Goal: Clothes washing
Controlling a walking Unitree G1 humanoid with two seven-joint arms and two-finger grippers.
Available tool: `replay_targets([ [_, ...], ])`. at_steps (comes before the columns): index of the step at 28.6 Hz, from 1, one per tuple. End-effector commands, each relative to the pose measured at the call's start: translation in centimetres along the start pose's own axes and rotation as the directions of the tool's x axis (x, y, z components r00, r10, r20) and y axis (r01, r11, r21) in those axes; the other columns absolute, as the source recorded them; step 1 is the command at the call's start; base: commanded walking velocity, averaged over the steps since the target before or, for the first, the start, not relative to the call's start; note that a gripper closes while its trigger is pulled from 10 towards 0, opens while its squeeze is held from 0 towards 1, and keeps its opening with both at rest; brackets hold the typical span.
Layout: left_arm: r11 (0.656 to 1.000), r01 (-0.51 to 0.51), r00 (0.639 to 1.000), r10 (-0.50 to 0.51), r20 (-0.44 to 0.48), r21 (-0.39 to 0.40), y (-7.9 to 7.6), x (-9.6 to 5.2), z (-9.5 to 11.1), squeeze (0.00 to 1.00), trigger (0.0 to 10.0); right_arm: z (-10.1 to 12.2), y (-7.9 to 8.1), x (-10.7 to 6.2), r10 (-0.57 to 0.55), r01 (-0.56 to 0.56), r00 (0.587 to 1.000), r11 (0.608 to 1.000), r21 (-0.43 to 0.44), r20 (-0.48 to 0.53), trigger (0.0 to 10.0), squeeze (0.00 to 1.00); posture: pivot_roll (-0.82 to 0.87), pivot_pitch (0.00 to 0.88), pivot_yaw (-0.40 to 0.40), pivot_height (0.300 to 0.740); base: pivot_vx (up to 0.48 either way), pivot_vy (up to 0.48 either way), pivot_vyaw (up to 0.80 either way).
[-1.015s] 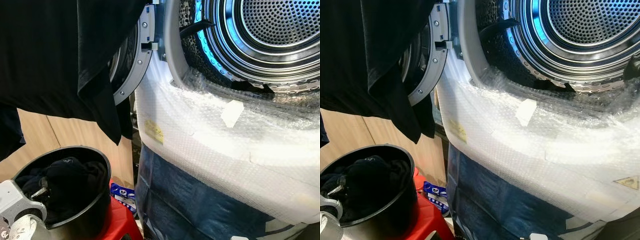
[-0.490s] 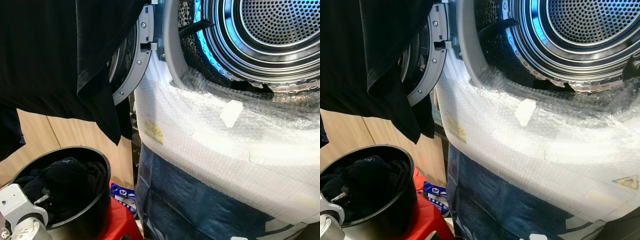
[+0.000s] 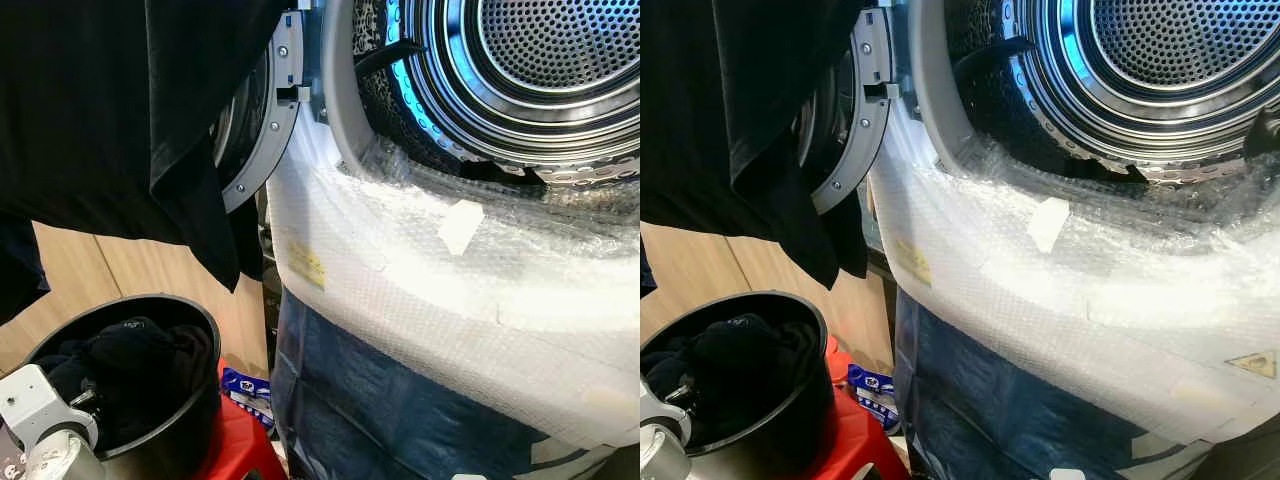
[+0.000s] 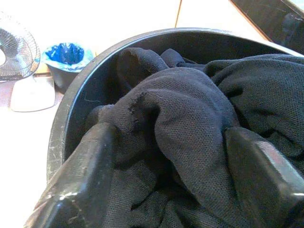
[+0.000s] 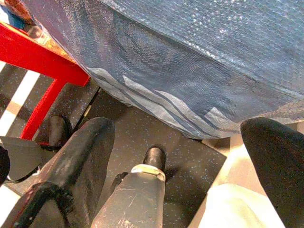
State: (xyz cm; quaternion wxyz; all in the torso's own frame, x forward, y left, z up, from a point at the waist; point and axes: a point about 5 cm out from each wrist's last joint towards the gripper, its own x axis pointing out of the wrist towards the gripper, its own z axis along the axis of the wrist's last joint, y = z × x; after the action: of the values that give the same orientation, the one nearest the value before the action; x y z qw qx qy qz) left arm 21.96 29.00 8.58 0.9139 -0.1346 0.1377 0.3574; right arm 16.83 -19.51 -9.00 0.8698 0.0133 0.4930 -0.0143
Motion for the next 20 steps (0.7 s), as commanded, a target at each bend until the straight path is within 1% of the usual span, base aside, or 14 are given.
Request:
replay_targets([
  [1,0.999,-0.02,0.999,0.021,-0.029,0.033,0.26,0.26,-0.5,0.0,0.0,-0.32,0.05,-0.04,0.001,-0.001,1.0,1.0,-0.004,-0.005,10.0,0.0,0.02,0.0,0.019,0.74,0.0,0.0,0.0],
  [13,0.998,-0.039,0.999,0.04,-0.014,0.045,0.24,0.49,-0.23,0.0,0.0,0.02,-0.01,0.0,0.002,-0.002,1.0,1.0,-0.023,0.001,10.0,0.0,0.02,0.0,0.02,0.74,0.0,0.0,0.0],
  [17,0.998,-0.043,0.999,0.044,-0.028,0.053,0.26,0.4,-0.45,0.0,0.0,0.08,-0.03,0.01,0.003,-0.003,1.0,0.999,-0.032,0.001,10.0,0.0,0.02,0.0,0.016,0.74,0.0,0.0,0.0],
  [20,0.998,-0.034,0.998,0.037,-0.053,0.056,0.15,0.24,-1.02,0.0,0.0,-0.07,0.07,0.0,0.007,-0.007,1.0,0.999,-0.034,-0.002,10.0,0.0,0.03,0.0,0.011,0.74,0.0,0.0,0.0],
])
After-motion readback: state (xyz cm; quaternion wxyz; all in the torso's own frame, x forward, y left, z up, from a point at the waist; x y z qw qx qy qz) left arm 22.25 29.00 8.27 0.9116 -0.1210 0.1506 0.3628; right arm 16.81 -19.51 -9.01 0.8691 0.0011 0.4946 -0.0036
